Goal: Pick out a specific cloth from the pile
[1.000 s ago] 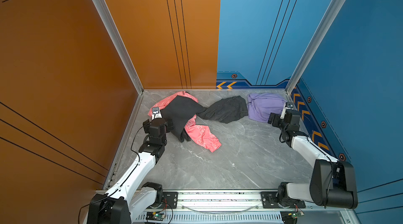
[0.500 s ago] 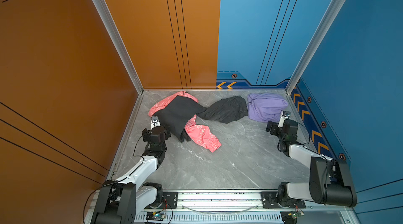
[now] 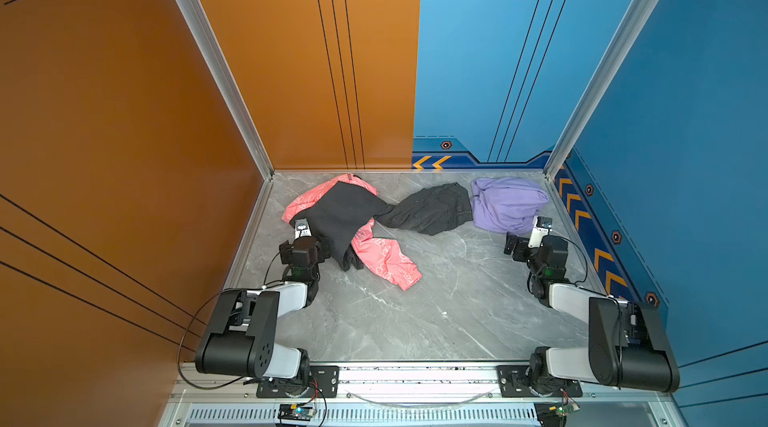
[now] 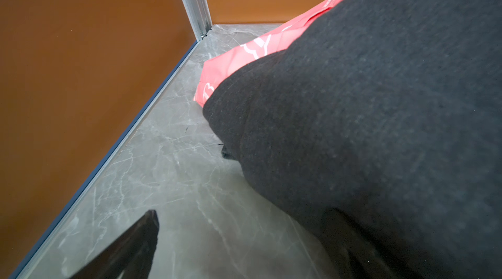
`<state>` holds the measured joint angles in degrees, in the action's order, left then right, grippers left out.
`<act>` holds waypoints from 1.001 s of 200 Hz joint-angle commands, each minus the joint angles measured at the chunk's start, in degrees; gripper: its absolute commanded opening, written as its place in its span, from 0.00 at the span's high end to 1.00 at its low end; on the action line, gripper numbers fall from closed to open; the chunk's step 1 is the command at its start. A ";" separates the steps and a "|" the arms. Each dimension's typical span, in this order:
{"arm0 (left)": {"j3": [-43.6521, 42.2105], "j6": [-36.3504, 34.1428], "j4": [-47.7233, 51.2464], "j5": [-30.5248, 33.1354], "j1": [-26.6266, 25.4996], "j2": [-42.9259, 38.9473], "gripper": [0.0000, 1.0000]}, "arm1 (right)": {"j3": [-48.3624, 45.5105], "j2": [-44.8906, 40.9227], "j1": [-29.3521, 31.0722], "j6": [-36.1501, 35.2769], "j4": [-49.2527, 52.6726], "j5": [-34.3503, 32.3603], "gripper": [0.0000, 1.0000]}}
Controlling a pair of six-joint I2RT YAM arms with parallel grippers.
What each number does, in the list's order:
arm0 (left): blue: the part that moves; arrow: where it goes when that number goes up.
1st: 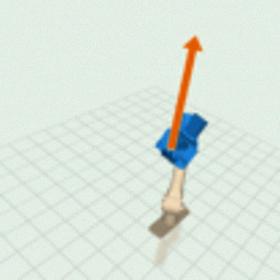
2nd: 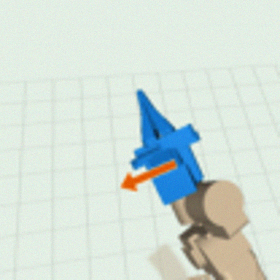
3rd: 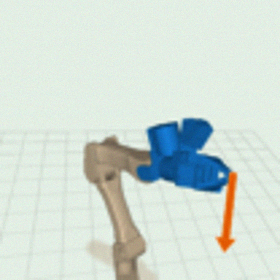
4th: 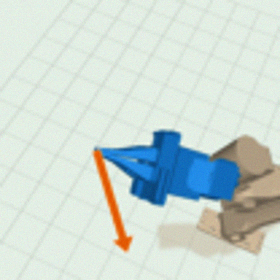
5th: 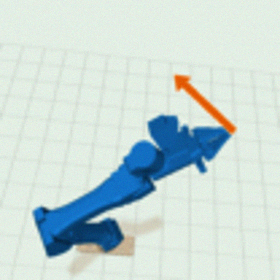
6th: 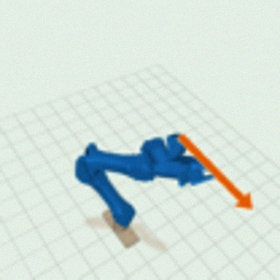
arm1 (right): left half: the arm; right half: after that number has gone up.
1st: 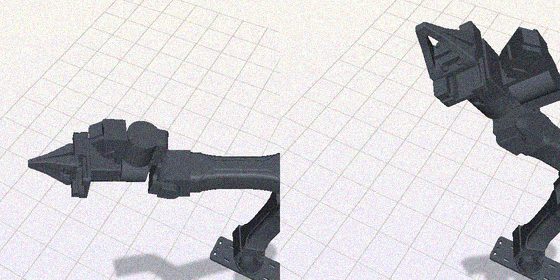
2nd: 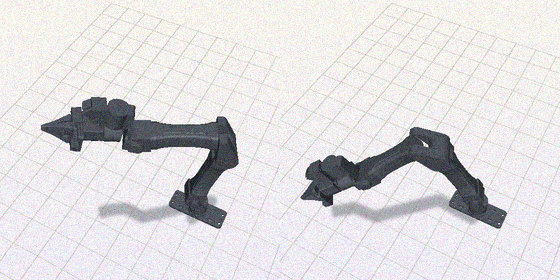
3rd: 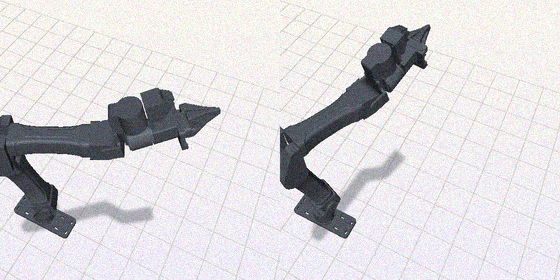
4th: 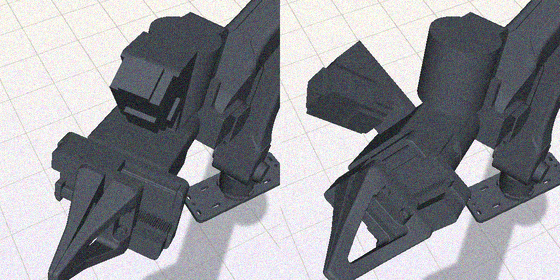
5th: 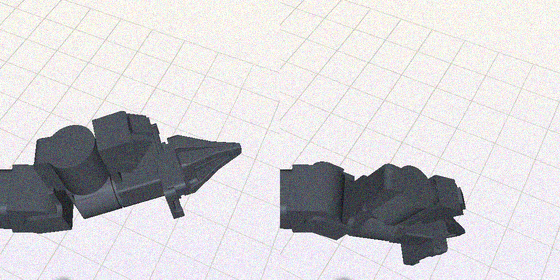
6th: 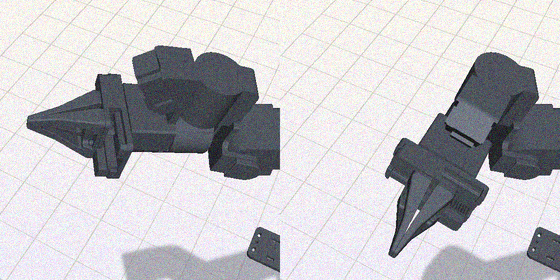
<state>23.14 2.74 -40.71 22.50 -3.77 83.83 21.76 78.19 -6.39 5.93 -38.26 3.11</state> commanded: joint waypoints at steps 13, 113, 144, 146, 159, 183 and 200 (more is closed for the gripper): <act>1.84 -1.33 -3.41 -3.32 0.08 2.75 0.02 | -1.54 3.36 -0.12 3.57 -10.64 1.63 0.00; -1.21 -2.33 -9.20 -6.67 0.26 4.30 0.02 | -1.89 10.83 4.61 -3.55 -17.64 5.44 0.00; -1.86 -2.91 -12.20 -6.60 0.08 5.28 0.02 | -1.69 10.90 5.15 -3.58 -17.26 4.08 0.00; -1.80 -2.87 -12.22 -6.66 0.08 5.24 0.02 | -1.60 10.81 5.14 -3.61 -16.93 4.05 0.00; -1.85 -2.91 -12.29 -6.61 0.12 5.27 0.02 | -1.41 10.60 5.14 -3.93 -16.10 3.96 0.00; -1.81 -2.70 -12.51 -6.66 0.13 5.37 0.02 | -1.54 10.71 5.13 -3.74 -16.47 4.00 0.00; -1.95 -2.66 -12.91 -6.89 0.25 5.56 0.02 | -1.46 10.66 5.16 -3.69 -16.39 3.58 0.00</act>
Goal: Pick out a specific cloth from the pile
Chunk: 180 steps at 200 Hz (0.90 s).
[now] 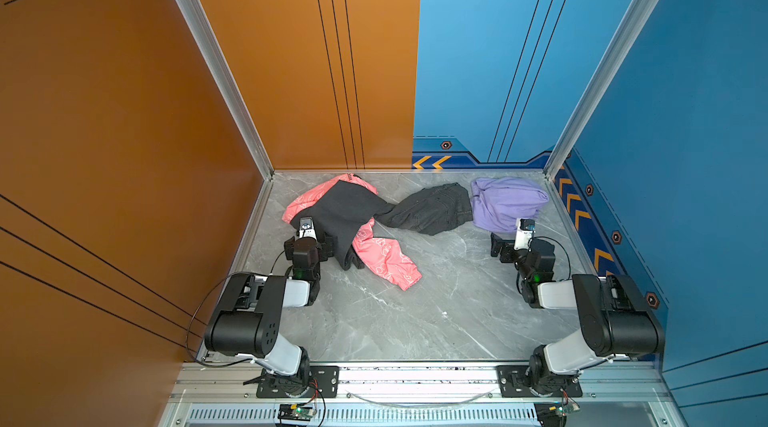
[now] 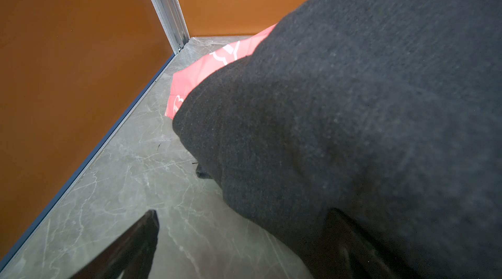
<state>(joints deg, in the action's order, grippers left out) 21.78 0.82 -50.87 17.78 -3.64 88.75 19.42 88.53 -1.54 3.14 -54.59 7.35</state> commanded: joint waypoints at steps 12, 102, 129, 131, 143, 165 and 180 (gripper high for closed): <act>-0.55 -0.73 -2.75 -2.21 0.12 0.65 0.02 | 1.01 0.33 0.49 -0.78 0.22 -1.55 0.00; -0.59 -0.75 -2.79 -2.16 0.12 0.67 0.02 | 0.97 0.35 0.49 -0.79 0.18 -1.62 0.00; -0.58 -0.74 -2.75 -2.20 0.16 0.65 0.02 | 1.05 0.32 0.53 -0.77 0.19 -1.60 0.00; -0.59 -0.73 -2.74 -2.20 0.13 0.68 0.02 | 1.06 0.32 0.50 -0.76 0.18 -1.63 0.00; -0.60 -0.74 -2.76 -2.19 0.12 0.70 0.02 | 1.06 0.34 0.57 -0.76 0.35 -1.73 0.00; -0.57 -0.78 -2.74 -2.14 0.12 0.64 0.02 | 1.15 0.33 0.66 -0.85 0.49 -1.99 0.00; -0.59 -0.75 -2.74 -2.19 0.12 0.65 0.02 | 1.10 0.33 0.66 -0.85 0.37 -1.99 0.00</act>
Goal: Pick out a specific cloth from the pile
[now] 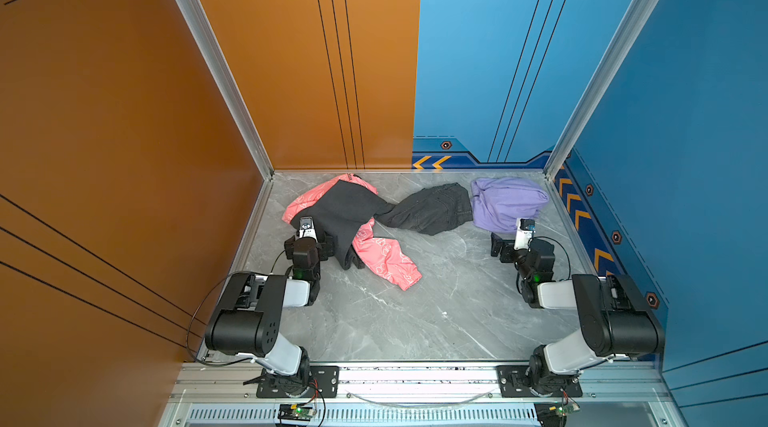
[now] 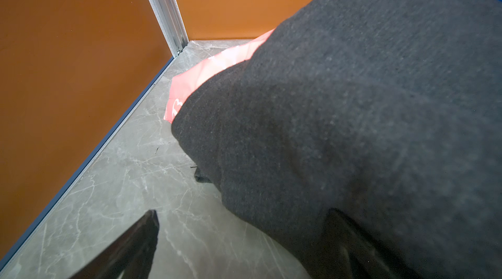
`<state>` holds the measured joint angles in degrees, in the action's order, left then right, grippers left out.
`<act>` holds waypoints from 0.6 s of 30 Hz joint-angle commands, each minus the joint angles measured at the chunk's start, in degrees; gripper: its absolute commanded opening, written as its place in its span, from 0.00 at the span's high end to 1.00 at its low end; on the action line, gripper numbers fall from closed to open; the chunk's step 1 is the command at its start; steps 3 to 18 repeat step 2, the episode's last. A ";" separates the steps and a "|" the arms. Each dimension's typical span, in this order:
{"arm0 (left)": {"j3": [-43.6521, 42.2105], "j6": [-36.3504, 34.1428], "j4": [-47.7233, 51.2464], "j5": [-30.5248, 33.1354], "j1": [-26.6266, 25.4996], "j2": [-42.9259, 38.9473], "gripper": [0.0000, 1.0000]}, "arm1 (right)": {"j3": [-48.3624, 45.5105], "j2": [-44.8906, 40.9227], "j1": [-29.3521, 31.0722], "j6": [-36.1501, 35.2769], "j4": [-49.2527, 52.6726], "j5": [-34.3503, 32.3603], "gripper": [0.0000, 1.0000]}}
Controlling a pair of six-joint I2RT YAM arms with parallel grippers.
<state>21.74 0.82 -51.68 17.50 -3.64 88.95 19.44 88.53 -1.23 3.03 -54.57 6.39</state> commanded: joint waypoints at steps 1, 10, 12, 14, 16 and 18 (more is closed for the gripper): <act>-0.55 -0.74 -1.93 -1.92 0.12 0.49 0.02 | 1.06 0.33 0.36 -0.74 0.34 -1.03 0.00; -0.51 -0.81 -1.93 -1.91 0.12 0.50 0.02 | 1.00 0.33 0.36 -0.75 0.17 -1.03 0.00; -0.51 -0.81 -1.93 -1.91 0.12 0.50 0.02 | 1.00 0.33 0.36 -0.75 0.17 -1.03 0.00; -0.51 -0.81 -1.93 -1.91 0.12 0.50 0.02 | 1.00 0.33 0.36 -0.75 0.17 -1.03 0.00; -0.51 -0.81 -1.93 -1.91 0.12 0.50 0.02 | 1.00 0.33 0.36 -0.75 0.17 -1.03 0.00; -0.51 -0.81 -1.93 -1.91 0.12 0.50 0.02 | 1.00 0.33 0.36 -0.75 0.17 -1.03 0.00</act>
